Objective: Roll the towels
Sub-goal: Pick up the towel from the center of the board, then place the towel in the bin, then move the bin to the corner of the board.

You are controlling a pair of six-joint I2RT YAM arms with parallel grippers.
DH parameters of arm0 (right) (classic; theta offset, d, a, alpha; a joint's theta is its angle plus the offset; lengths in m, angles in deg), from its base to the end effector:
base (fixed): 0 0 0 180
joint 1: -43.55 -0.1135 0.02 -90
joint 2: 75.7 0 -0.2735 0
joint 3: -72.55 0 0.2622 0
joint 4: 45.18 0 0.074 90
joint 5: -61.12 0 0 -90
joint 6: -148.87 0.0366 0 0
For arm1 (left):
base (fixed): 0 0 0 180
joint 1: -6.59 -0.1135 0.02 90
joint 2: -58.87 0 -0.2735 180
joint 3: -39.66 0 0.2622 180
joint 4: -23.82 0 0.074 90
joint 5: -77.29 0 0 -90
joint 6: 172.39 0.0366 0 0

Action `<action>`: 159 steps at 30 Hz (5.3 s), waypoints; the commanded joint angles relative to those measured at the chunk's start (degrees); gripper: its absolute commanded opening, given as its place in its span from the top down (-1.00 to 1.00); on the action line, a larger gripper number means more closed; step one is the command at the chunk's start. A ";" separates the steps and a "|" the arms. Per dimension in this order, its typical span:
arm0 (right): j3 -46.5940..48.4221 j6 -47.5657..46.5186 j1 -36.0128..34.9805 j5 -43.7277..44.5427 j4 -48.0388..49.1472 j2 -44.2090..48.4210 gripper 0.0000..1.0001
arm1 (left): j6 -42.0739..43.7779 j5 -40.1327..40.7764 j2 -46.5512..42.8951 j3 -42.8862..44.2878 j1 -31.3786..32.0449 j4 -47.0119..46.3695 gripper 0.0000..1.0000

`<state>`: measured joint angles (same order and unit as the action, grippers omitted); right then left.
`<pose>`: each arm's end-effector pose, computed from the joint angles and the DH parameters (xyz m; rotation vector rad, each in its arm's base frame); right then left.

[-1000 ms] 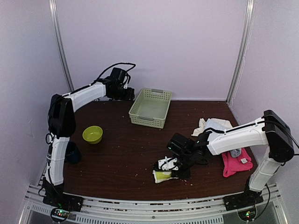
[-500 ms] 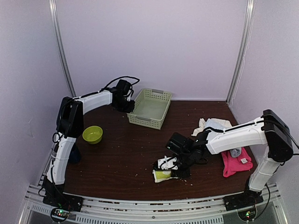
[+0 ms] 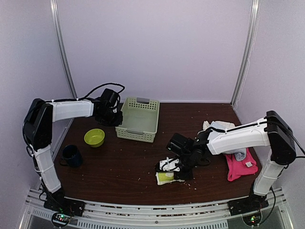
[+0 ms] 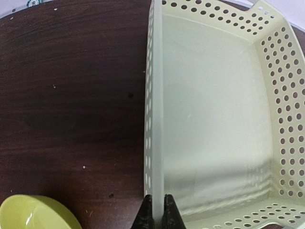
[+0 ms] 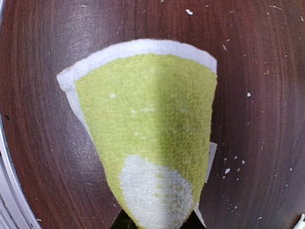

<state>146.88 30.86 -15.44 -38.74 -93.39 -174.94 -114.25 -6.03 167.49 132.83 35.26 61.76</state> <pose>0.1665 0.2892 0.1677 -2.0111 2.0657 0.3539 0.3757 -0.2006 0.2143 -0.1187 2.5152 -0.2929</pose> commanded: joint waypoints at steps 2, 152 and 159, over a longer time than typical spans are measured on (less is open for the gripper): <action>8.10 0.70 1.64 5.21 -7.85 2.67 1.00 | -4.05 -0.02 -5.84 -6.42 3.47 -6.07 1.00; -9.99 8.97 38.65 -15.19 23.46 25.68 -0.32 | 12.30 -7.28 -3.16 -3.88 30.42 0.76 1.00; -10.30 8.64 39.12 -14.90 23.44 28.03 -0.32 | 14.65 -0.39 8.27 9.25 30.40 7.23 1.00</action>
<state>136.63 39.14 23.23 -52.86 -74.02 -149.78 -101.55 -11.56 172.60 137.57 65.68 64.60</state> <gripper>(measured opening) 0.662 0.007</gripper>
